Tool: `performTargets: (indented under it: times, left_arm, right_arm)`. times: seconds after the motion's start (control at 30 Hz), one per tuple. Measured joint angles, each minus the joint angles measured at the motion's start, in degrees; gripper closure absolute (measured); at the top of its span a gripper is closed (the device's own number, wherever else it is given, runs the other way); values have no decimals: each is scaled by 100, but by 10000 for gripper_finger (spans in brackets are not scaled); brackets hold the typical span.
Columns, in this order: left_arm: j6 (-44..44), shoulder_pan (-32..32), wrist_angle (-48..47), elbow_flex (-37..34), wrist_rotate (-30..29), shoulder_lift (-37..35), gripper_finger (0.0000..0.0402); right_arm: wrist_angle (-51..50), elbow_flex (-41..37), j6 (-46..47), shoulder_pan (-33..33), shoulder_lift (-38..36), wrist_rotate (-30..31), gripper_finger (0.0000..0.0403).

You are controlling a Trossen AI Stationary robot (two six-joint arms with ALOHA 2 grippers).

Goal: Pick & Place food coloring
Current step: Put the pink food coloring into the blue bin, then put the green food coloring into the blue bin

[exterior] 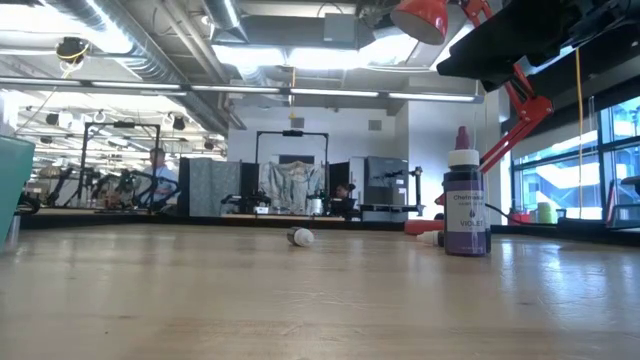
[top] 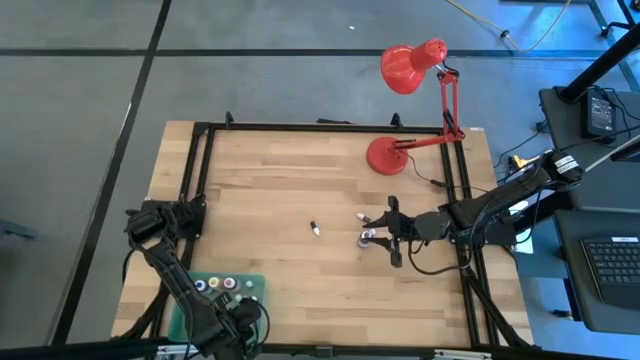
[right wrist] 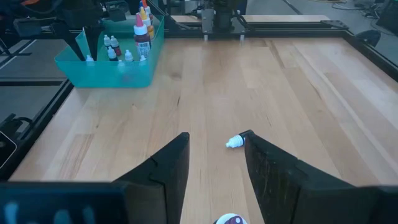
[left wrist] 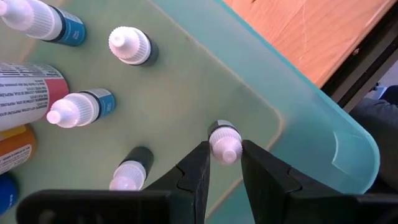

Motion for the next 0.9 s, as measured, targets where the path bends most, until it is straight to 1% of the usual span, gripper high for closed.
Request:
performTargets:
  times: [0.2,0.43,0.57,0.77,0.9]
  left_arm:
    - [4,1,0,0,-137,0,315]
    - [2,-1,0,0,-137,-2,313]
    - [2,0,0,1,-131,-2,292]
    - [51,-1,-22,4,134,-3,249]
    - [95,-1,-106,4,169,-39,234]
  right_arm:
    - [-1,0,2,0,0,0,246]
    - [-1,0,2,0,0,0,246]
    - [-1,0,2,0,0,0,246]
    - [-1,0,2,0,0,0,246]
    - [-1,0,2,0,0,0,246]
